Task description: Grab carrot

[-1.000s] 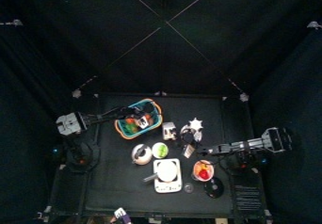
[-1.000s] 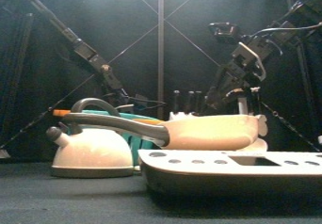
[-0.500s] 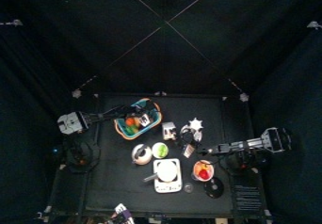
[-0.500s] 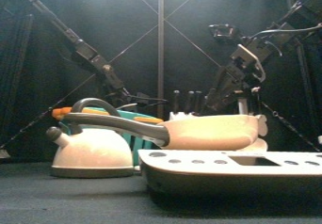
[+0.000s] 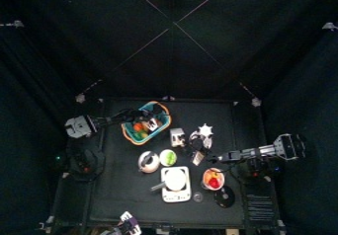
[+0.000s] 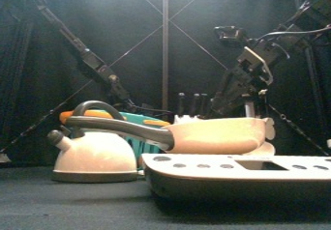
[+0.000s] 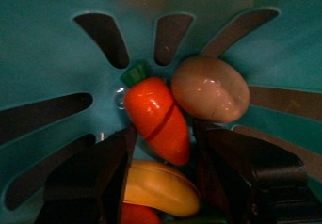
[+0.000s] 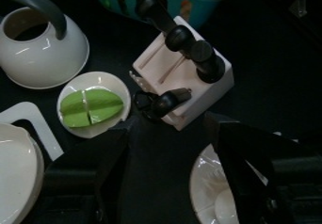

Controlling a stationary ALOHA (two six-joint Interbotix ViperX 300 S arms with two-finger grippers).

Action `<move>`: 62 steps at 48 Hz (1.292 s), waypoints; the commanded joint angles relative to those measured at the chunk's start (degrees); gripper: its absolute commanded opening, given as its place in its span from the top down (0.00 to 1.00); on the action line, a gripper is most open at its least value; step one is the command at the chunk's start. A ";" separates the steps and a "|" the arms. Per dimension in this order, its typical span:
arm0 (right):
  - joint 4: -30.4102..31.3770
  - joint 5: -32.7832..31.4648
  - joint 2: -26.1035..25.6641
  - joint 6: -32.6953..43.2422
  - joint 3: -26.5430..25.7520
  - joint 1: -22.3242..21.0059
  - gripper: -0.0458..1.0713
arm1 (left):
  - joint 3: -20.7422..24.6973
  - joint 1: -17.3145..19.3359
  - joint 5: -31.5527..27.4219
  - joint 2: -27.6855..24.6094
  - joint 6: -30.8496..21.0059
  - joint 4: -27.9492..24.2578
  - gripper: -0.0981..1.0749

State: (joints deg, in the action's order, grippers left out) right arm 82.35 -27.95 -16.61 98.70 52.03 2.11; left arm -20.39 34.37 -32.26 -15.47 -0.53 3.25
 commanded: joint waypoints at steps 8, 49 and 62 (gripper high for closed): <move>0.18 -0.09 -0.53 0.18 -1.23 -0.35 0.15 | 0.62 0.79 1.14 0.00 0.00 0.18 0.22; -0.26 -0.09 -0.53 0.18 -1.14 -0.26 0.15 | -1.49 0.79 -0.44 8.00 0.09 0.00 0.40; -0.35 -0.09 -0.53 0.18 -1.23 -0.26 0.15 | -1.49 0.70 -0.97 8.61 0.09 -0.09 0.41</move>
State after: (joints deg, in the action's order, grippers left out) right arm 81.91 -27.95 -16.52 98.70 52.03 2.02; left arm -22.59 34.98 -33.31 -8.44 -0.44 3.34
